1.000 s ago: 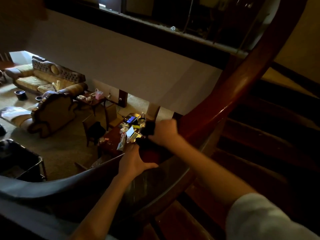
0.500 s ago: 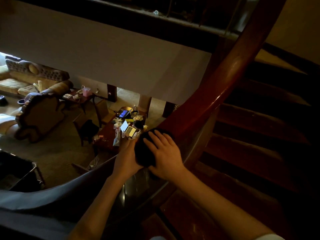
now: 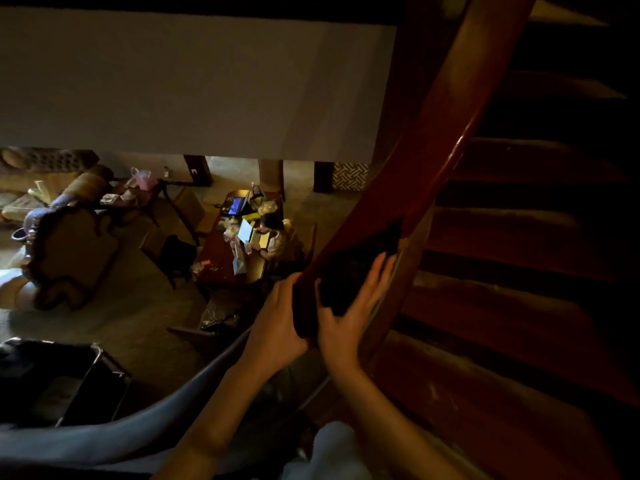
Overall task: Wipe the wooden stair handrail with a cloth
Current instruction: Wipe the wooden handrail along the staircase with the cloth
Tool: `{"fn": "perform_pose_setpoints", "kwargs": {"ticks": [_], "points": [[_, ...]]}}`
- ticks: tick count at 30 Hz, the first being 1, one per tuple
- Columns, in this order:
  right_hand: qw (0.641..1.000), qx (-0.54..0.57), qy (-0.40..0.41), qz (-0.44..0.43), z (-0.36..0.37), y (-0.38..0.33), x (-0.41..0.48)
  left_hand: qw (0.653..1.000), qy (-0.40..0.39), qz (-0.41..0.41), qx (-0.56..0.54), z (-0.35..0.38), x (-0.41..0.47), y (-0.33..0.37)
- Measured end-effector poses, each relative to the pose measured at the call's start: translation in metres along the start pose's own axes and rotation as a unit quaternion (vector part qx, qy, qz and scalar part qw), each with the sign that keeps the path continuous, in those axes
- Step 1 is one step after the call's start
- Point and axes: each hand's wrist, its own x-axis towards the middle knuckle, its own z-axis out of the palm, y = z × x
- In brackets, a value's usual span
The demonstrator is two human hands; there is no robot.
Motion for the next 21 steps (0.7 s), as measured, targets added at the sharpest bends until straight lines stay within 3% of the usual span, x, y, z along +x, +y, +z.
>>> {"fn": "perform_pose_setpoints", "kwargs": {"ticks": [6, 14, 21], "points": [[0.985, 0.042, 0.168, 0.016, -0.001, -0.023, 0.095, 0.999, -0.048, -0.007, 0.022, -0.009, 0.001, -0.017], [0.982, 0.03, 0.183, 0.017, -0.007, -0.026, 0.108, 0.997, -0.053, -0.034, 0.043, -0.01, 0.003, -0.011], [0.978, -0.014, 0.204, 0.027, 0.011, -0.022, 0.067, 0.997, -0.062, -0.014, 0.031, -0.013, 0.004, -0.012]]}}
